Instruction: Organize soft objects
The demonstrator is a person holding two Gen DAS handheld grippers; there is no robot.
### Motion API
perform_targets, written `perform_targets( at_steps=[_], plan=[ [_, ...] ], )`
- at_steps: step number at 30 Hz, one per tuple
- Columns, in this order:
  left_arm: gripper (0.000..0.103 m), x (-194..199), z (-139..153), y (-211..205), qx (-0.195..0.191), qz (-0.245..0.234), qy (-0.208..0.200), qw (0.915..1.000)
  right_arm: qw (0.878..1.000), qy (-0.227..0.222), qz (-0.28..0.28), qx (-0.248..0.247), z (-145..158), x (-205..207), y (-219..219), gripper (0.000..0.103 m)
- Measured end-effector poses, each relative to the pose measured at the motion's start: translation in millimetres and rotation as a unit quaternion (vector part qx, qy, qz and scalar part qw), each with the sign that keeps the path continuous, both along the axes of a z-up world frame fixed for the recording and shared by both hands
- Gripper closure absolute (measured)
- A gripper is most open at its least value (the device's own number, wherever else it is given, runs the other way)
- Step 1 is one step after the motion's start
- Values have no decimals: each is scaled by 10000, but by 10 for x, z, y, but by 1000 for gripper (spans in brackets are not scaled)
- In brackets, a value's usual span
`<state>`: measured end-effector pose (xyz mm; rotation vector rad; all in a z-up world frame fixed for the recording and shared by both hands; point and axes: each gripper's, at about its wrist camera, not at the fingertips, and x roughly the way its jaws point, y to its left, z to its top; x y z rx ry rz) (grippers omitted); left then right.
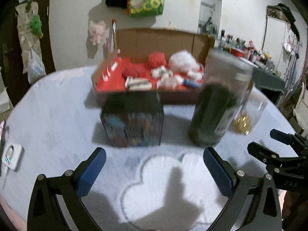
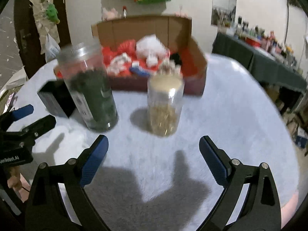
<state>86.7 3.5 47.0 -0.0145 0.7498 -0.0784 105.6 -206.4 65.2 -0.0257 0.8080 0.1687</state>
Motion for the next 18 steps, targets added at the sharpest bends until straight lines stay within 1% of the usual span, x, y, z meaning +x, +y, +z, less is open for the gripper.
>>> perform_targets(
  at_steps=[3, 7, 12, 18],
  plan=[
    [0, 18, -150, -20, 29, 27, 234, 9997, 9998, 165, -70, 9, -160, 27, -11, 7],
    [0, 51, -264, -43, 111, 84, 422, 9990, 9995, 247, -146, -97, -269, 56, -25, 6],
    [0, 63, -306, -97, 286, 123, 467, 9984, 9994, 227, -194, -157, -292, 60, -29, 6],
    [0, 73, -299, -106, 267, 182, 473, 9984, 9993, 227, -246, -195, -300, 65, -33, 6]
  ],
)
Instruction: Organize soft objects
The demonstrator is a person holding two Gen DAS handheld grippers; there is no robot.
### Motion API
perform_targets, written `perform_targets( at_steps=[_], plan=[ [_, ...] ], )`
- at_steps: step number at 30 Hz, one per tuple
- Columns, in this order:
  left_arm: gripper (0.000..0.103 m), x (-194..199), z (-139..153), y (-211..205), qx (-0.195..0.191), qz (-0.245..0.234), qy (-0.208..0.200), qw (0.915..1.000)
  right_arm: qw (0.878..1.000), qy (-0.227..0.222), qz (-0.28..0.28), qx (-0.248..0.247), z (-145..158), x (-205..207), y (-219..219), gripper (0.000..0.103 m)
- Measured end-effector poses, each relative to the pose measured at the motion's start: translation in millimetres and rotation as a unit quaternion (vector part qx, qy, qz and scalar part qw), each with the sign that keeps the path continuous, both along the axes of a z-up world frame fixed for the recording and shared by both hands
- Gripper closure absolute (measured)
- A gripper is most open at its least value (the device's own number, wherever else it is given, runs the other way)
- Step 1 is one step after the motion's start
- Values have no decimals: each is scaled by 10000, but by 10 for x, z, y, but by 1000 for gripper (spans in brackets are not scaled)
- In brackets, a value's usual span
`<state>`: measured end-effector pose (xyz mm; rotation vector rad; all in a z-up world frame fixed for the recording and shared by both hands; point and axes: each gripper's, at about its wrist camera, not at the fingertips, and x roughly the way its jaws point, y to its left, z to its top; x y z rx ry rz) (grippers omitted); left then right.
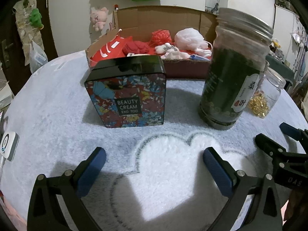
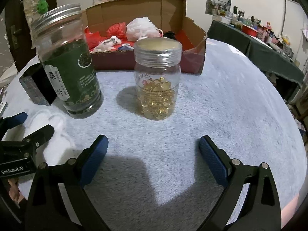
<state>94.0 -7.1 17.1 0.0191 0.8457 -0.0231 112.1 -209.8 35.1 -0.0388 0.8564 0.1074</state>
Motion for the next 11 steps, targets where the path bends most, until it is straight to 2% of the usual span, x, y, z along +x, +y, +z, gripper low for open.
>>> perform_targets(
  at_steps=[11],
  plan=[
    [0, 11, -7, 2, -15, -11, 17, 10000, 10000, -11, 3, -6, -1, -4, -6, 6]
  ],
)
